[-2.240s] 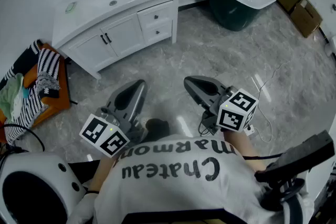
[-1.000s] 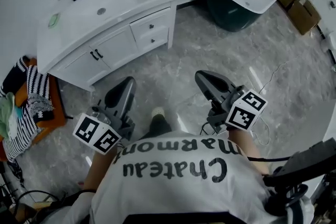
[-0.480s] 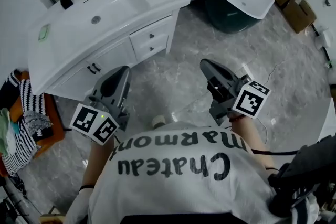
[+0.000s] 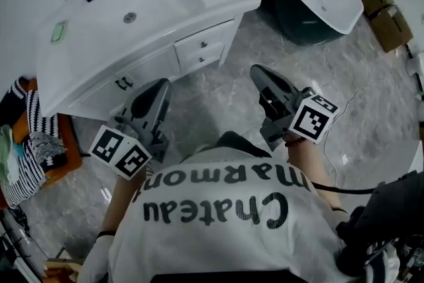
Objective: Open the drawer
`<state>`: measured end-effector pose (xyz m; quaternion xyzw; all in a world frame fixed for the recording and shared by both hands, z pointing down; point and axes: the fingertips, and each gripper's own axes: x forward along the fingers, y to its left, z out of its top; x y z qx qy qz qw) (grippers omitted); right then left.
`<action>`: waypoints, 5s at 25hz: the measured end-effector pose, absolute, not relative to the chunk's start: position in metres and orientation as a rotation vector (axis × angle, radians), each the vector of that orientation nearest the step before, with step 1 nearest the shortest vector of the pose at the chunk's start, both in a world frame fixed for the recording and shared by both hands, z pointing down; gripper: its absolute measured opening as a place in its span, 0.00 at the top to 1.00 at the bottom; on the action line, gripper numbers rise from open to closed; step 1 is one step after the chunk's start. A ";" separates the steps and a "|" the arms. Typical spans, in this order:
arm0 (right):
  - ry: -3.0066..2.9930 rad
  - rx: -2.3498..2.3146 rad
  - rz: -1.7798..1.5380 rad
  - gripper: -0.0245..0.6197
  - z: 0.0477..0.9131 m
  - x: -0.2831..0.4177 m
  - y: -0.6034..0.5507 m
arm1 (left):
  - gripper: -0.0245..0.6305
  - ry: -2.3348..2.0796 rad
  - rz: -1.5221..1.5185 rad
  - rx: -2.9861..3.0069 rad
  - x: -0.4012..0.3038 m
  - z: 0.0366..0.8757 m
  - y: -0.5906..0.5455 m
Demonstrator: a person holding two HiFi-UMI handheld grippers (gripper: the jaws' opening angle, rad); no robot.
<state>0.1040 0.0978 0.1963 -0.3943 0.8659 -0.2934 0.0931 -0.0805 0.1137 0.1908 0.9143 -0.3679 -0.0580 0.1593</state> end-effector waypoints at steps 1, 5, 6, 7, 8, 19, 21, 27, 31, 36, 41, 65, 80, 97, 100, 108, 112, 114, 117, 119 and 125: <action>2.573 -1.172 -0.883 0.94 0.199 0.100 0.089 | 0.96 -1.050 -0.171 2.607 -0.082 0.193 0.105; 2.587 -1.183 -0.930 0.94 0.216 0.090 0.060 | 0.96 -1.039 -0.188 2.553 -0.076 0.205 0.080; 2.589 -1.175 -0.951 0.94 0.222 0.089 0.055 | 0.96 -1.043 -0.188 2.543 -0.073 0.209 0.076; 2.591 -1.163 -0.973 0.94 0.228 0.087 0.051 | 0.96 -1.049 -0.186 2.536 -0.071 0.212 0.072; 2.595 -1.149 -0.994 0.94 0.235 0.085 0.045 | 0.96 -1.056 -0.183 2.531 -0.069 0.215 0.067; 2.808 -1.113 -1.079 0.94 0.331 0.060 -0.024 | 0.96 -1.127 -0.170 2.419 -0.062 0.273 0.020; 2.843 -1.090 -1.107 0.94 0.350 0.057 -0.037 | 0.96 -1.135 -0.140 2.422 -0.059 0.287 0.016; 2.957 -1.132 -1.149 0.94 0.415 0.056 -0.089 | 0.96 -1.214 -0.030 2.319 -0.061 0.335 -0.006; 2.942 -1.157 -1.228 0.94 0.451 0.053 -0.118 | 0.96 -1.280 0.004 2.237 -0.070 0.355 -0.023; 2.977 -1.149 -1.272 0.94 0.480 0.045 -0.135 | 0.96 -1.327 0.016 2.141 -0.077 0.378 -0.034; 3.035 -1.203 -1.249 0.94 0.517 0.040 -0.147 | 0.96 -1.381 0.026 2.062 -0.090 0.393 -0.038; 3.147 -1.397 -1.392 0.77 0.625 0.035 -0.191 | 0.96 -1.533 0.041 1.941 -0.097 0.422 -0.035; 3.125 -1.571 -1.381 0.70 0.638 0.024 -0.216 | 0.96 -1.585 0.036 1.930 -0.120 0.431 -0.022; 3.170 -1.650 -1.442 0.74 0.643 0.028 -0.218 | 0.96 -1.466 0.071 1.875 -0.124 0.430 -0.013; 3.158 -1.651 -1.442 0.74 0.643 0.028 -0.217 | 0.96 -1.432 0.089 1.908 -0.114 0.430 -0.012; 3.162 -1.626 -1.487 0.74 0.644 0.028 -0.215 | 0.96 -1.394 0.104 1.917 -0.107 0.433 -0.009; 3.176 -1.621 -1.504 0.74 0.645 0.029 -0.212 | 0.96 -1.394 0.104 1.924 -0.107 0.430 -0.011; 3.183 -1.622 -1.512 0.74 0.645 0.030 -0.212 | 0.96 -1.395 0.104 1.930 -0.106 0.428 -0.012; 3.191 -1.622 -1.511 0.74 0.645 0.030 -0.212 | 0.96 -1.402 0.104 1.934 -0.106 0.427 -0.012; 3.193 -1.621 -1.511 0.74 0.645 0.031 -0.211 | 0.96 -1.408 0.103 1.930 -0.106 0.427 -0.010; 3.205 -1.617 -1.500 0.74 0.645 0.034 -0.204 | 0.96 -1.405 0.104 1.924 -0.104 0.429 -0.006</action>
